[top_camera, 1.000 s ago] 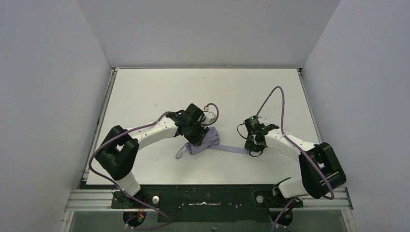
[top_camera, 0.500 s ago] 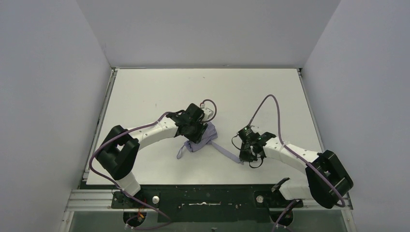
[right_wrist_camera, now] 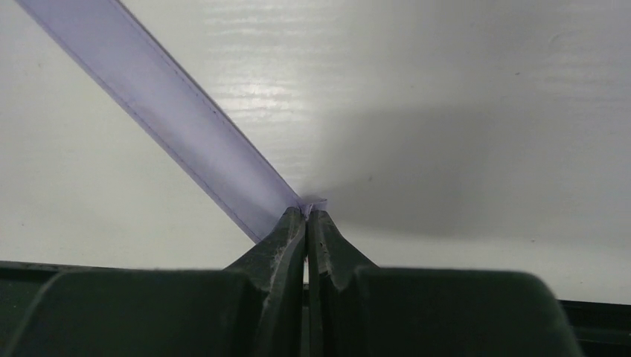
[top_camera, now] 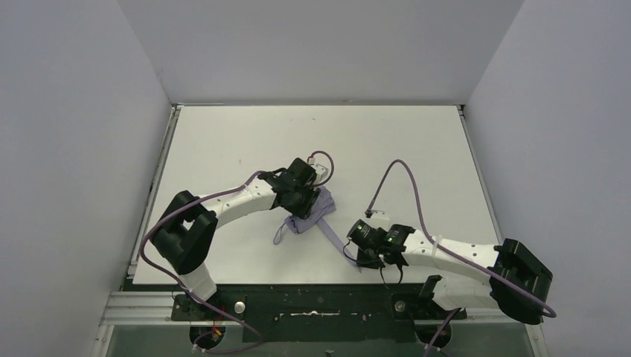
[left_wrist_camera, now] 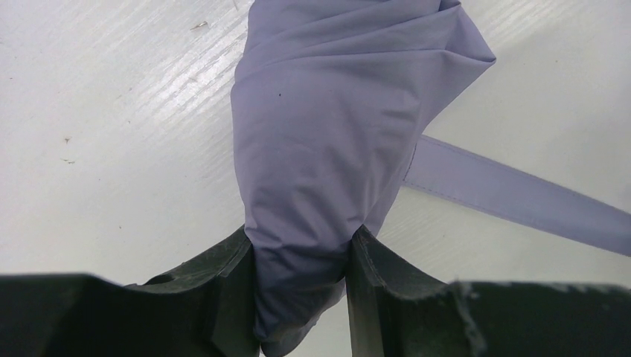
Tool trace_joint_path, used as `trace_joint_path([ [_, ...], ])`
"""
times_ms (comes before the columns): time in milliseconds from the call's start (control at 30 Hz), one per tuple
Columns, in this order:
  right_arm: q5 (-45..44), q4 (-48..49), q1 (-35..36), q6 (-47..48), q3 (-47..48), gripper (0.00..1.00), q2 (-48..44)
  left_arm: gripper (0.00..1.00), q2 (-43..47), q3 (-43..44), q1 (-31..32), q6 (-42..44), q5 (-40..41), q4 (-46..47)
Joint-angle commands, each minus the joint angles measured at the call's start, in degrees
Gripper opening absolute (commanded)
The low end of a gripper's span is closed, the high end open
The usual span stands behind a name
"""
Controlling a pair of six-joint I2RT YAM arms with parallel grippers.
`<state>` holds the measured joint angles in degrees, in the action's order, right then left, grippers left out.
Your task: Put away the umbrella
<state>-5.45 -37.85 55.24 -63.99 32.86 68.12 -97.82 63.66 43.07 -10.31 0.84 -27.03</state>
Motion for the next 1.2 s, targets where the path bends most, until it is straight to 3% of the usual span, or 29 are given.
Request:
trace_joint_path([
  [0,-2.6,-6.7,5.7,-5.4,-1.4,0.00,1.9,0.03,-1.5,2.2,-1.7,0.6,7.0,-1.2],
  [333,-5.0,-9.7,10.3,-8.5,-1.5,0.00,0.9,0.03,-1.2,1.9,-1.8,3.4,8.7,-1.3],
  [667,-3.6,-3.4,10.5,-6.9,-3.1,0.00,-1.2,0.02,-0.2,-7.5,5.8,5.0,13.8,7.9],
  [867,-3.8,-4.3,10.5,-5.6,-2.5,0.01,-2.7,0.02,-1.1,-7.7,9.1,8.4,14.6,8.6],
  [1167,-7.8,-7.5,9.3,-3.1,0.8,0.25,-5.5,0.02,-1.4,-7.9,13.8,13.9,16.5,10.0],
])
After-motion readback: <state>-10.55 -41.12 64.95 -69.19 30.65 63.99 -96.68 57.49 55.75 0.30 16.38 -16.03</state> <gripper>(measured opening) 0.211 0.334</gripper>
